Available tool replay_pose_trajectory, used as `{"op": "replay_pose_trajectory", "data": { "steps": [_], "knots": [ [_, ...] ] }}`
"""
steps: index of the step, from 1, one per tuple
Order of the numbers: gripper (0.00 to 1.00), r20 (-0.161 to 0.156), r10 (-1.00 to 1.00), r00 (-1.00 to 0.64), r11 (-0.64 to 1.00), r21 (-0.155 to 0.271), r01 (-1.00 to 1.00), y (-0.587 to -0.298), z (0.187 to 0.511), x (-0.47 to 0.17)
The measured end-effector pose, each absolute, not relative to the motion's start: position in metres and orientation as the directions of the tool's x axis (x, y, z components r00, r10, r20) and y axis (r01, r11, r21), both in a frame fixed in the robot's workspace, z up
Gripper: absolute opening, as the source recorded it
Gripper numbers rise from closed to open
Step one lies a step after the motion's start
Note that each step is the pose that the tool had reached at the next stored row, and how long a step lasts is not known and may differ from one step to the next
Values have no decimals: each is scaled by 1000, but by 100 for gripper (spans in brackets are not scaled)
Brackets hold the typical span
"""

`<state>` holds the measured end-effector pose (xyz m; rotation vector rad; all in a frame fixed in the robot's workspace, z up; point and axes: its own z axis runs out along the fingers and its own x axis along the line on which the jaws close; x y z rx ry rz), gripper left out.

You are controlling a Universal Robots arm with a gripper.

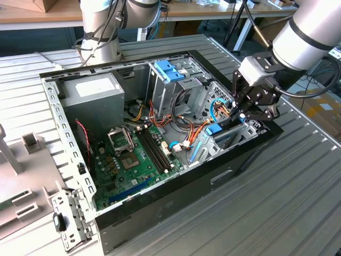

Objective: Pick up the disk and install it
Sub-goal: 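Insert the first disk wire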

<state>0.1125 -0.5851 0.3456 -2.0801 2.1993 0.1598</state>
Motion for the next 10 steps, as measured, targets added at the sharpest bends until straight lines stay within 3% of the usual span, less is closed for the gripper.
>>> {"op": "replay_pose_trajectory", "data": {
  "steps": [10],
  "knots": [
    [18,-144,-988,-55,55,1,-998,-581,345,113]
  ]
}}
